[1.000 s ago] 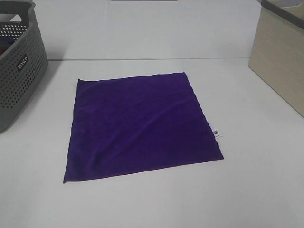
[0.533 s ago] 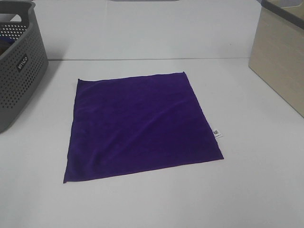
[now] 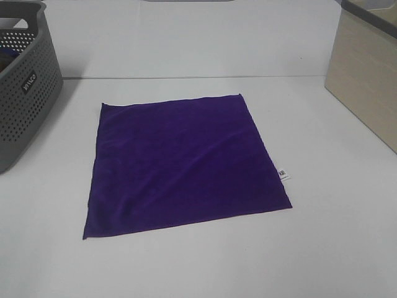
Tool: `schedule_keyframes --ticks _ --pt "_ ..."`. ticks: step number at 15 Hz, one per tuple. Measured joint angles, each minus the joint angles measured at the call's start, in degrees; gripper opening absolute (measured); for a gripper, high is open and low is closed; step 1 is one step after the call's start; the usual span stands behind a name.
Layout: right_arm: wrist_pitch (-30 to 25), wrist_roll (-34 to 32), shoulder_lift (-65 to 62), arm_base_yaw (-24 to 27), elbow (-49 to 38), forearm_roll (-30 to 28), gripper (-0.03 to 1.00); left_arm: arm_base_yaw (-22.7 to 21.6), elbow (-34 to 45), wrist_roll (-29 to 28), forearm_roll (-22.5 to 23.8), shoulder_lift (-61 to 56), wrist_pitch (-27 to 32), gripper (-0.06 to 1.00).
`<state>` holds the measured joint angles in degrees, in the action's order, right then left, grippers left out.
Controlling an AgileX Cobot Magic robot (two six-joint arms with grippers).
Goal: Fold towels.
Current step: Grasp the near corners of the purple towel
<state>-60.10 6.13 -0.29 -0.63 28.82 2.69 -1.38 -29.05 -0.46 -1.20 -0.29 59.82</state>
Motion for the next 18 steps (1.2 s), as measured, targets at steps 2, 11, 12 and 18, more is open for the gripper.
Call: schedule_keyframes --ticks 2,11,12,18 --pt "0.00 0.00 0.00 0.00 0.00 0.00 0.88 0.00 0.00 0.00 0.00 0.00 0.00 0.99" --pt "-2.52 14.21 55.63 0.00 22.17 18.79 0.88 0.00 -16.67 8.59 -1.60 43.14 3.90 0.99" --pt "-2.46 19.82 62.97 0.00 24.75 25.04 0.88 0.00 -16.67 9.57 -5.56 47.33 1.43 0.99" --pt "-5.04 37.82 86.17 0.92 31.05 39.48 0.88 1.38 -16.56 29.85 -38.22 75.46 -9.80 0.99"
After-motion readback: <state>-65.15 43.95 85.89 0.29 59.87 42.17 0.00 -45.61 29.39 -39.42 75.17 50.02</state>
